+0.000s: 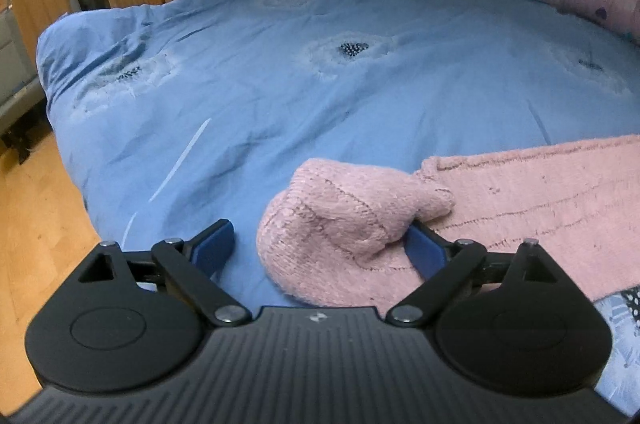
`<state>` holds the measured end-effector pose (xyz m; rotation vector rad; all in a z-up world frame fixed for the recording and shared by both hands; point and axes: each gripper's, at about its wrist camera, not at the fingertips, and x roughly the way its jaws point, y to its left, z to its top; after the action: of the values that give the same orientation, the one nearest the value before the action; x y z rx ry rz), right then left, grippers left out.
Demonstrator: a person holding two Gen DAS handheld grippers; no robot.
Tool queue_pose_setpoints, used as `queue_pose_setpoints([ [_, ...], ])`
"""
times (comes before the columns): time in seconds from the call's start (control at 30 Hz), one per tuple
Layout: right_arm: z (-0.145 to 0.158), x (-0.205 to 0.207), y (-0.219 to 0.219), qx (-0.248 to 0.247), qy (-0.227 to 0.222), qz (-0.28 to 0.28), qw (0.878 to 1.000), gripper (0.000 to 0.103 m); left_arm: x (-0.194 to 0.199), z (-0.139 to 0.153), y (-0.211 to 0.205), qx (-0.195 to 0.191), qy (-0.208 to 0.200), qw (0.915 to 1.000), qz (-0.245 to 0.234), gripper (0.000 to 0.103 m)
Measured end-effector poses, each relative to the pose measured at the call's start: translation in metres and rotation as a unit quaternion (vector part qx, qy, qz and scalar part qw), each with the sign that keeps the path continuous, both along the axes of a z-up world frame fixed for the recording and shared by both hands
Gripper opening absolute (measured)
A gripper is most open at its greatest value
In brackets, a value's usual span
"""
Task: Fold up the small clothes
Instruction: 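Move the left gripper to the other sleeve cuff and grasp it, then lift the held sleeve cuff up with the left gripper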
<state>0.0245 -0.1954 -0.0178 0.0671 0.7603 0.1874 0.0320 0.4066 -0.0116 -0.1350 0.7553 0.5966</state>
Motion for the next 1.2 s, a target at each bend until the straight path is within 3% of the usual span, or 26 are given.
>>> queue_pose_setpoints([
  [0.1, -0.001, 0.000, 0.001, 0.002, -0.002, 0.003, 1.000, 0.080, -0.002, 0.000, -0.001, 0.005, -0.008, 0.9999, -0.004, 0.094],
  [0.17, -0.001, 0.000, 0.002, 0.000, -0.004, 0.003, 1.000, 0.081, -0.004, 0.000, -0.004, 0.010, -0.015, 0.9998, -0.009, 0.087],
  [0.3, -0.002, -0.001, 0.002, 0.001, -0.006, 0.004, 1.000, 0.081, -0.007, 0.007, -0.009, 0.015, -0.024, 0.9995, -0.012, 0.055],
  [0.33, -0.002, -0.002, 0.001, 0.001, -0.007, 0.005, 1.000, 0.081, -0.008, 0.010, -0.009, 0.008, -0.028, 0.9994, -0.016, 0.041],
  [0.43, -0.002, -0.003, 0.001, 0.003, -0.010, 0.007, 1.000, 0.080, -0.009, 0.020, -0.005, -0.043, -0.046, 0.9977, -0.023, 0.019],
  [0.6, -0.001, -0.005, -0.001, 0.009, -0.013, 0.007, 1.000, 0.080, -0.013, 0.049, -0.015, -0.072, -0.089, 0.9929, -0.030, 0.015],
  [0.83, 0.001, -0.010, -0.002, 0.016, -0.019, 0.016, 1.000, 0.080, -0.007, 0.110, -0.059, -0.058, -0.137, 0.9863, -0.072, 0.015],
  [1.2, 0.005, -0.018, -0.005, 0.044, -0.027, 0.035, 0.998, 0.079, 0.022, 0.192, -0.174, -0.071, -0.201, 0.9613, -0.174, 0.015],
])
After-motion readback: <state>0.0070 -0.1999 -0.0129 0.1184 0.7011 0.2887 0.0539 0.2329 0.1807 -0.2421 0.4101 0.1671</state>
